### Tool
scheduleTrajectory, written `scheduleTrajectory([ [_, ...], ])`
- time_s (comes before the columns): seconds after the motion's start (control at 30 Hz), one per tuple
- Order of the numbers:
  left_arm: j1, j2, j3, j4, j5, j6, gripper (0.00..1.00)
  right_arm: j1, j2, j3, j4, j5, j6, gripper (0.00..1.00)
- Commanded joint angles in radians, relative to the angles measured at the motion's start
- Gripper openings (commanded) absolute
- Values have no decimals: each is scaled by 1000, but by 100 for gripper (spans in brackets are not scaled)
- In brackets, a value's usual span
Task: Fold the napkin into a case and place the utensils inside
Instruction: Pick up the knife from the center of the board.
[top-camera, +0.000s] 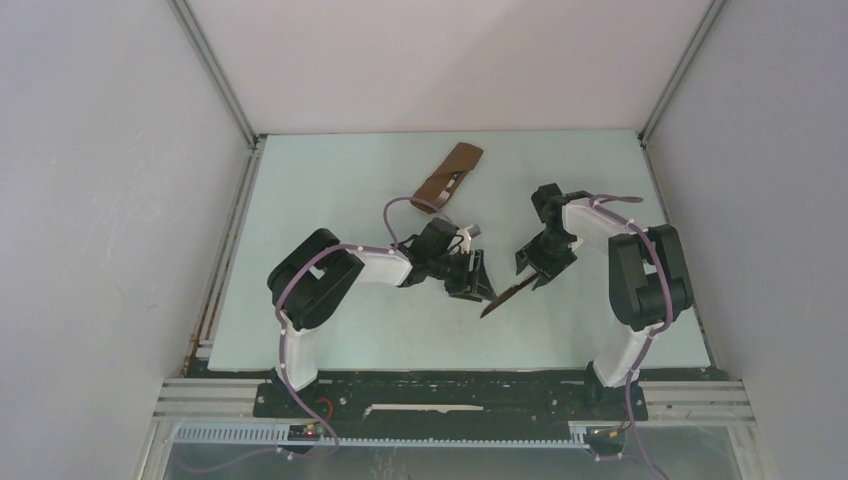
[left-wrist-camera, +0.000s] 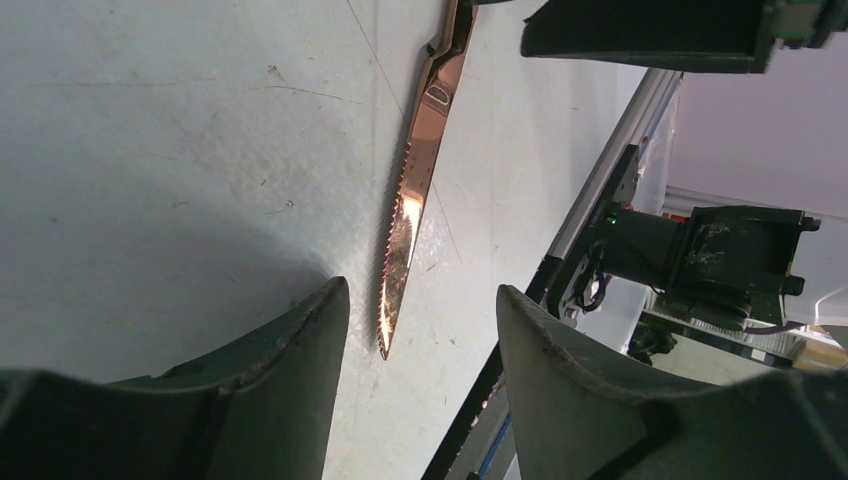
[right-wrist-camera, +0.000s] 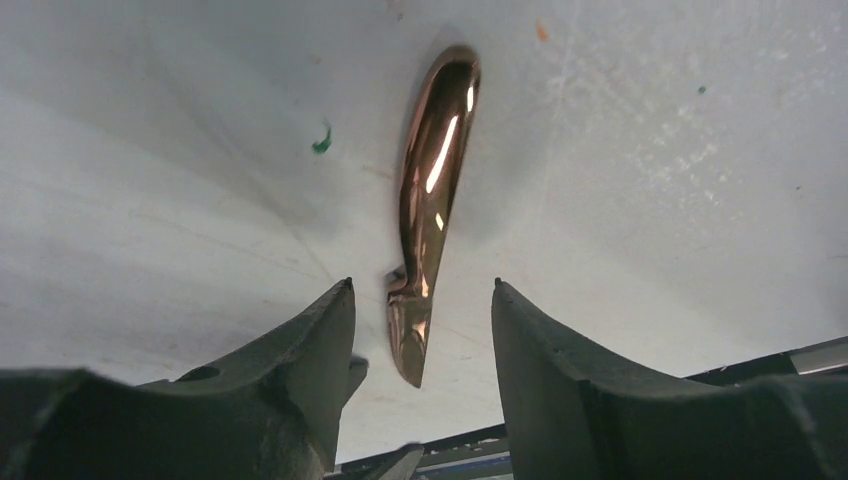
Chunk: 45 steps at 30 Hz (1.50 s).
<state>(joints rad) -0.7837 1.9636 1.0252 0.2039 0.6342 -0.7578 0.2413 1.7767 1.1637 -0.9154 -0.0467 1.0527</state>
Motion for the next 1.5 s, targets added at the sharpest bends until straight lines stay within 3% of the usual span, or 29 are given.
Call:
scheduleTrajectory([
  [0.0,-7,-79,23,-13,-5,40,61,-19,51,18,-9,13,-13,59],
  [0.13,-7,-90,23,-20,-3,47,61,-22,97,39,-2,21,-11,55],
  [0.3,-7,-85,30,-23,1,53,61,-24,147,40,12,46,-5,41],
  [0.43,-5,-65,37,-28,5,54,62,-16,161,39,20,70,-6,12],
  [0.53,6,-54,45,-27,9,47,62,-6,141,40,15,67,-10,0],
  [1.2,20,63,87,23,73,2,64,-2,-52,-19,20,-30,-51,0],
  [1.47,-10,115,59,198,196,-119,62,-2,-68,-19,23,-38,-47,0],
])
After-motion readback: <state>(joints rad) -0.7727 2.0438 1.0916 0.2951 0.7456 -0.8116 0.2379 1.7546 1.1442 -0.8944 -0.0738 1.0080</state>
